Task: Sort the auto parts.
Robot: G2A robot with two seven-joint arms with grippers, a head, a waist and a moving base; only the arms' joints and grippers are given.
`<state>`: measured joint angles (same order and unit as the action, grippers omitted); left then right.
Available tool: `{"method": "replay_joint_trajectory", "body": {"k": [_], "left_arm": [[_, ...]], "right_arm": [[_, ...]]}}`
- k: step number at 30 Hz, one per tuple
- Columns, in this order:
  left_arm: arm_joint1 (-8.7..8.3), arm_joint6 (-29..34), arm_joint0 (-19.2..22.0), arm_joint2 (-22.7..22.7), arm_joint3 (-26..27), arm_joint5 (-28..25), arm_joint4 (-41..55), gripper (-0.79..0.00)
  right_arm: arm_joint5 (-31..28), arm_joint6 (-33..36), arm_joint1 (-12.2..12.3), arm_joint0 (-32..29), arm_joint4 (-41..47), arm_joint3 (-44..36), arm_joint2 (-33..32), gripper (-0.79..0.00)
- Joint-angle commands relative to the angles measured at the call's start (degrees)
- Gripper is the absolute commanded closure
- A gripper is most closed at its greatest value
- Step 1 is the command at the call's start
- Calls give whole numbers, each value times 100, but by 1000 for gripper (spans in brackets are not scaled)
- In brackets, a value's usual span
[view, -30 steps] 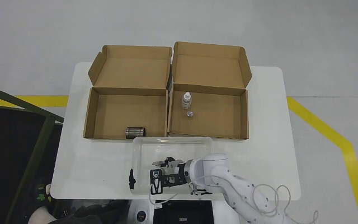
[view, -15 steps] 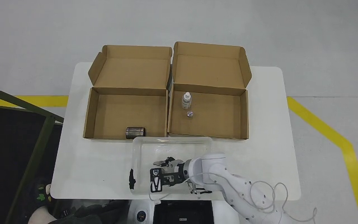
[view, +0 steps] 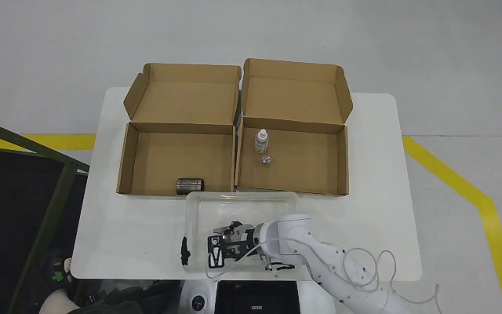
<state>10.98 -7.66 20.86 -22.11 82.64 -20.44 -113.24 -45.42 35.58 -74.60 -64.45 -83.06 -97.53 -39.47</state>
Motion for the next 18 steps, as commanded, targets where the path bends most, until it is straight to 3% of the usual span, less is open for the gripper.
{"method": "replay_joint_trajectory", "body": {"k": [1,6,18], "left_arm": [[0,0,0,0,0,0,0,-785],[0,0,0,0,0,0,0,-785],[0,0,0,0,0,0,0,-785]], "right_arm": [[-4,8,-4,20,35,13,17,-188],[-33,-71,-11,67,162,-4,34,0],[-137,-301,48,101,429,-326,-165,0]]}}
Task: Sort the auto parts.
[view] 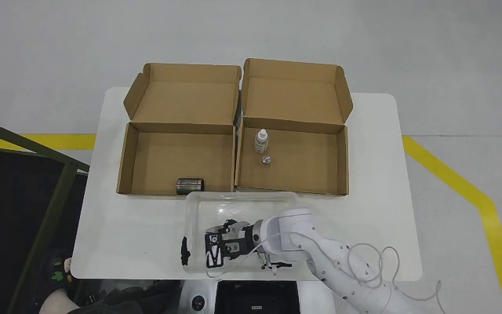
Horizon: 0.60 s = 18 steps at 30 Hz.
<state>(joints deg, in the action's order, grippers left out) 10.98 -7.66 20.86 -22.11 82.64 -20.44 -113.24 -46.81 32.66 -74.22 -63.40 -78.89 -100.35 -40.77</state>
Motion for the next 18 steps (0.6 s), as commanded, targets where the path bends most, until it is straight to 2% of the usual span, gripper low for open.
{"method": "replay_joint_trajectory", "body": {"k": [1,18], "left_arm": [[0,0,0,0,0,0,0,-785],[0,0,0,0,0,0,0,-785]], "right_arm": [[-3,0,21,-4,14,-94,-69,0],[134,-384,153,-14,540,-813,-724,0]]}}
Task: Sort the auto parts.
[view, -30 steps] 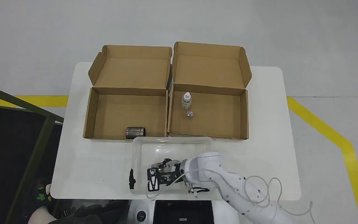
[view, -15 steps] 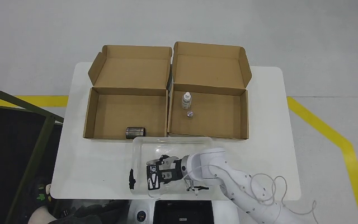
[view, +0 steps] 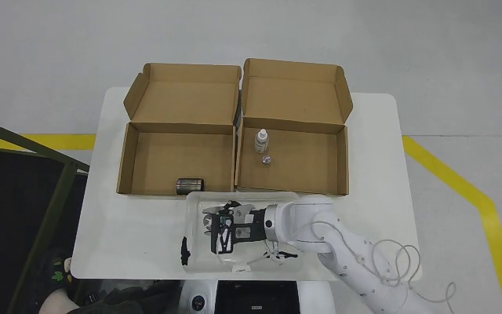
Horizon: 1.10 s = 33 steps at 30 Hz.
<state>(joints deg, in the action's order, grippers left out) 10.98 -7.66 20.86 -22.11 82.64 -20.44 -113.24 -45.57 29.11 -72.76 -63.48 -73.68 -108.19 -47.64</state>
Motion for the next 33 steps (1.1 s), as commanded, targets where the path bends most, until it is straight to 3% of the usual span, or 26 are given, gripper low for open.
{"method": "replay_joint_trajectory", "body": {"k": [1,18,33], "left_arm": [[0,0,0,0,0,0,0,-785],[0,0,0,0,0,0,0,-785],[0,0,0,0,0,0,0,-785]], "right_arm": [[22,-37,15,-9,16,-60,-67,0],[207,-380,73,139,178,-67,-409,0],[556,-298,-59,862,180,492,-115,0]]}}
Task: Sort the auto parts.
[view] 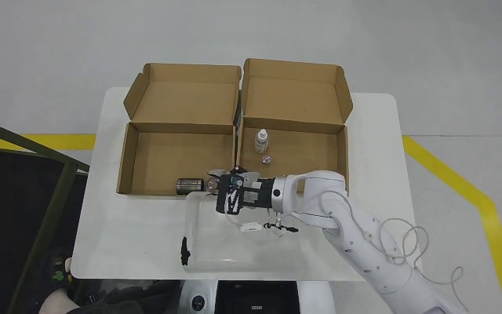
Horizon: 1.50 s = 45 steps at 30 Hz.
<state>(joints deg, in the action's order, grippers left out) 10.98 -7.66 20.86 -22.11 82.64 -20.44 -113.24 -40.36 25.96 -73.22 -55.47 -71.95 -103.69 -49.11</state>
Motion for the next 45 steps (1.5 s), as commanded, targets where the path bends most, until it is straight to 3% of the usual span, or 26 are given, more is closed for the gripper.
{"method": "replay_joint_trajectory", "body": {"k": [1,24,45], "left_arm": [[0,0,0,0,0,0,0,-785],[0,0,0,0,0,0,0,-785],[0,0,0,0,0,0,0,-785]], "right_arm": [[75,37,-28,118,-4,78,61,0],[895,138,-626,1653,105,1995,1084,0],[1381,554,-1165,2289,76,3250,1638,0]]}}
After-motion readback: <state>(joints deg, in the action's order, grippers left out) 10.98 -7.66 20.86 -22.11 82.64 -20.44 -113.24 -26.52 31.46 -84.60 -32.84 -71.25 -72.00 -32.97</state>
